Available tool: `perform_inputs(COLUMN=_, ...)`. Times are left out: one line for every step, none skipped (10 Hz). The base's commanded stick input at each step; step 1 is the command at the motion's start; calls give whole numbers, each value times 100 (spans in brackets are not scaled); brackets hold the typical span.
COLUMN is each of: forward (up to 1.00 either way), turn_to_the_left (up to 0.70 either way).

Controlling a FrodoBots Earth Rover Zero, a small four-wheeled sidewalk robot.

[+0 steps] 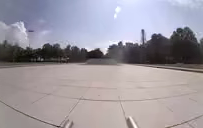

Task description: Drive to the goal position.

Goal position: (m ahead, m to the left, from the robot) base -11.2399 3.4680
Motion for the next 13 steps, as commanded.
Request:
perform_inputs(forward=70, turn_to_the_left=3)
perform_inputs(forward=70, turn_to_the_left=2)
perform_inputs(forward=70, turn_to_the_left=3)
perform_inputs(forward=70, turn_to_the_left=2)
perform_inputs(forward=70, turn_to_the_left=3)
perform_inputs(forward=70, turn_to_the_left=3)
perform_inputs(forward=70, turn_to_the_left=3)
perform_inputs(forward=70, turn_to_the_left=2)
perform_inputs(forward=70, turn_to_the_left=2)
perform_inputs(forward=70, turn_to_the_left=2)
perform_inputs(forward=70, turn_to_the_left=3)
perform_inputs(forward=70, turn_to_the_left=1)
perform_inputs(forward=70, turn_to_the_left=0)
